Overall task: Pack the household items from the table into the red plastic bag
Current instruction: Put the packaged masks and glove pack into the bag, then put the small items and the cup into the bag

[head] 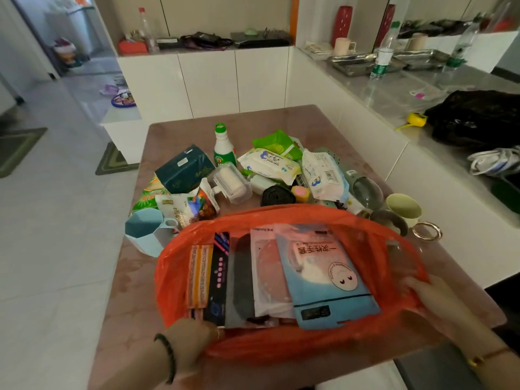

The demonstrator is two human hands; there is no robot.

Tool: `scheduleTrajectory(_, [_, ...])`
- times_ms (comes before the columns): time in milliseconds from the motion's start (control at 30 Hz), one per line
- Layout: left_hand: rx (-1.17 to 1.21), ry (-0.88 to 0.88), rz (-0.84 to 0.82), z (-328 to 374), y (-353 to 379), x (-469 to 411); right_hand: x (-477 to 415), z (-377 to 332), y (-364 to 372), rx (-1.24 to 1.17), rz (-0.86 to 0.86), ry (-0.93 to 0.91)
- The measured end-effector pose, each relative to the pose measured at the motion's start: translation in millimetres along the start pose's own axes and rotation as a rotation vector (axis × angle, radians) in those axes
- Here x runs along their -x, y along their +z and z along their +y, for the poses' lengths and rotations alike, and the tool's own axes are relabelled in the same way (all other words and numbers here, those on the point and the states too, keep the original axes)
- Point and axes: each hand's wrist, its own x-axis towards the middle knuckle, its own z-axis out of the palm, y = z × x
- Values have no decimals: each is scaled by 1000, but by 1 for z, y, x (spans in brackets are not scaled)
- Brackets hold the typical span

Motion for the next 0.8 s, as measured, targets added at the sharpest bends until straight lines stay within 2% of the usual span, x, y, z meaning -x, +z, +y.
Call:
scheduleTrajectory(100, [27,-21,-38,1,11,0,2,-20,-3,109,125,-121])
scheduleTrajectory(167, [100,-50,-46,3,13,2,1,-27,-2,193,149,-198])
scheduleTrajectory(267, [187,-24,-26,1,2,8,6,-42,4,274,53,-261])
scheduleTrajectory(333, [195,1,23,-5,-9,19,23,-59,13,415,30,-377])
scheduleTrajectory(400, [233,21,111,-9,-22,34,38,-75,22,753,86,-500])
scheduleTrajectory(433, [300,-10,192,-14,-28,40,43,-83,29,905,188,-510])
scheduleTrajectory(467, [407,-55,316,-20,-34,44,54,-92,40,955,287,-560])
scheduleTrajectory(500, [509,-91,493,-28,-38,45,60,-98,54,892,335,-642])
scheduleTrajectory(533, [585,-133,685,-40,-41,43,67,-105,75,802,299,-757])
scheduleTrajectory(567, [636,-203,864,-55,-42,38,76,-114,103,688,176,-851])
scheduleTrajectory(633, [724,-415,1072,-82,-51,24,84,-123,162,548,-179,-893])
scheduleTrajectory(700, [831,-630,1057,-109,-61,8,76,-124,223,553,-420,-863])
scheduleTrajectory(800, [862,-751,895,-143,-61,-11,63,-123,299,694,-570,-881])
